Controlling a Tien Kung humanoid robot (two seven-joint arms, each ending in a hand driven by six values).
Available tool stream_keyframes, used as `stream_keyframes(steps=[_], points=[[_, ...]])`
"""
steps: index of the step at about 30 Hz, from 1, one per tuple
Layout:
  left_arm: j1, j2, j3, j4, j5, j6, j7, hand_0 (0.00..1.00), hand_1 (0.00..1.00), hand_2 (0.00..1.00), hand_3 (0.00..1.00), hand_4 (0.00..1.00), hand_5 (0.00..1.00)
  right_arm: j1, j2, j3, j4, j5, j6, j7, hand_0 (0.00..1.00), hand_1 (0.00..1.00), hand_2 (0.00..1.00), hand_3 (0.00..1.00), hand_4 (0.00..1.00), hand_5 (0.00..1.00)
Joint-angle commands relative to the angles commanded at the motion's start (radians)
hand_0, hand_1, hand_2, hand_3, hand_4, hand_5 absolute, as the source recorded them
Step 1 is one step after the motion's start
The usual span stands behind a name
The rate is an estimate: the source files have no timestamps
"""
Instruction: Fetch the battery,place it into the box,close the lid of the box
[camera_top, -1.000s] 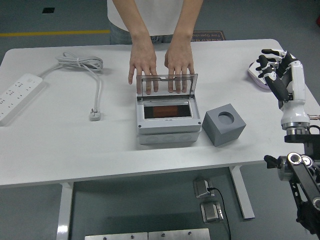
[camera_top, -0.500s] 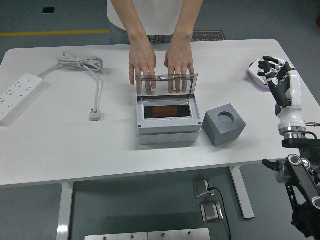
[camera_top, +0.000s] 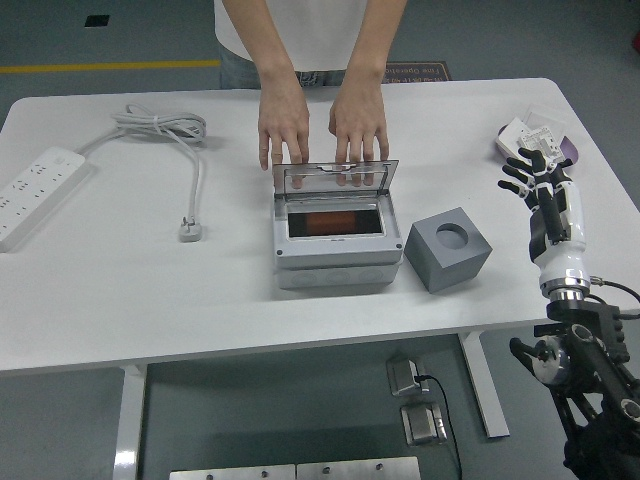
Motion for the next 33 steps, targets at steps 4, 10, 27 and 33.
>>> stream_keyframes(steps=[4, 10, 27, 33], points=[[-0.002, -0.001, -0.001, 0.000, 0.000, 0.000, 0.000, 0.653, 0.692, 0.649, 0.667, 0.738, 0.247, 0.001, -0.006, 0.000, 0.009, -0.050, -0.004, -0.019, 0.622, 0.654, 0.660, 0.683, 0.921, 0.767], [0.000, -0.002, 0.000, 0.000, -0.002, 0.001, 0.005, 0.653, 0.691, 0.649, 0.668, 0.737, 0.245, 0.069, -0.052, -0.053, 0.059, -0.249, 0.009, -0.147, 0.629, 0.652, 0.660, 0.684, 0.926, 0.792], [-0.013, 0.005, -0.002, 0.000, 0.002, 0.002, 0.009, 0.653, 0.691, 0.649, 0.667, 0.738, 0.248, 0.411, -0.061, -0.279, -0.149, -0.618, 0.086, -0.310, 0.701, 0.692, 0.689, 0.739, 0.934, 0.819], [-0.014, 0.006, 0.000, 0.000, 0.001, 0.003, 0.010, 0.653, 0.691, 0.649, 0.668, 0.738, 0.246, 0.457, -0.055, -0.320, -0.185, -0.621, 0.088, -0.315, 0.726, 0.691, 0.689, 0.747, 0.937, 0.824]])
